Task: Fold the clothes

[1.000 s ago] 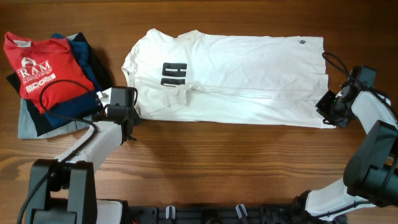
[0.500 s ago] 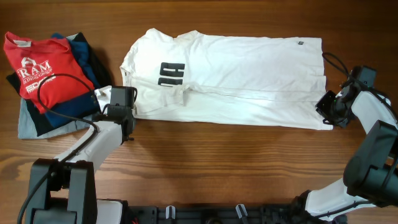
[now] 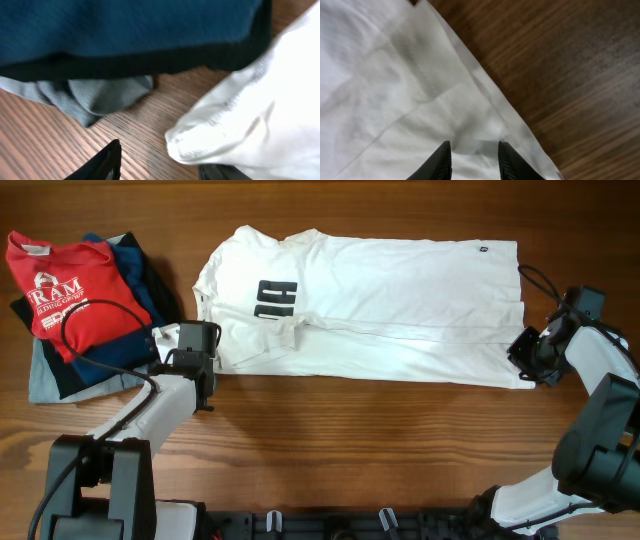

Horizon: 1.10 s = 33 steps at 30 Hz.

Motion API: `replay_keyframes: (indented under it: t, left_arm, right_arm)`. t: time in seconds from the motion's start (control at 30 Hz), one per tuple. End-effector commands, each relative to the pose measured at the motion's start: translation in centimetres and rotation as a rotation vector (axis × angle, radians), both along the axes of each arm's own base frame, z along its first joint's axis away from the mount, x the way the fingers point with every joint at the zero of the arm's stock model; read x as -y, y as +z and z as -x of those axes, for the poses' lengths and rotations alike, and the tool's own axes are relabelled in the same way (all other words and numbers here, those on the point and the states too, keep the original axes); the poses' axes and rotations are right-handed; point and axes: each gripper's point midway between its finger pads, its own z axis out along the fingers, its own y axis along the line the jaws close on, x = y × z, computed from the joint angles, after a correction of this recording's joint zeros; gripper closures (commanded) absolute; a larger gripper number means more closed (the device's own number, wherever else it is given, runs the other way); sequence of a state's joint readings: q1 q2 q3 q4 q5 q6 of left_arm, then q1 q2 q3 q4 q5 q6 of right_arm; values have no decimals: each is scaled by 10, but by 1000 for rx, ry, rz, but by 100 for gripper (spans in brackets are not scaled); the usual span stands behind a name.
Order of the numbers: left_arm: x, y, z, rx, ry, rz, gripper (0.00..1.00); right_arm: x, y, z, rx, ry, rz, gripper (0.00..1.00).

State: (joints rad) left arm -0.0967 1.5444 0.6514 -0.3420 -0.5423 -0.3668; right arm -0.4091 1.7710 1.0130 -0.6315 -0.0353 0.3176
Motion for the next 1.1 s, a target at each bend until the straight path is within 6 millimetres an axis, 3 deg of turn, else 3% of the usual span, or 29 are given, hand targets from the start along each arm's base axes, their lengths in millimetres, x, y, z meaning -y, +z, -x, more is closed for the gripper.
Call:
replay_keyframes:
  t: [0.0, 0.17, 0.33, 0.5, 0.7, 0.9, 1.07]
  left_arm:
    - [14, -14, 7, -45, -34, 93, 47]
    - [22, -17, 8, -56, -48, 137, 44]
    - [22, -21, 18, -99, -44, 142, 50]
    - [27, -18, 17, -87, -54, 172, 43]
    - [32, -2, 10, -24, -68, 199, 39]
    - [34, 23, -5, 91, -82, 210, 33]
    - [36, 27, -19, 153, -89, 217, 30]
  right_arm:
    - [11, -4, 15, -68, -67, 69, 67]
    - [14, -4, 16, -75, -75, 84, 66]
    - [12, -5, 21, -94, -73, 77, 65]
    - [13, -5, 28, -124, -77, 86, 59]
    - [15, -5, 34, -151, -101, 103, 55]
    - [19, -5, 38, -166, -124, 122, 40]
    - [13, -5, 35, -154, -117, 88, 33]
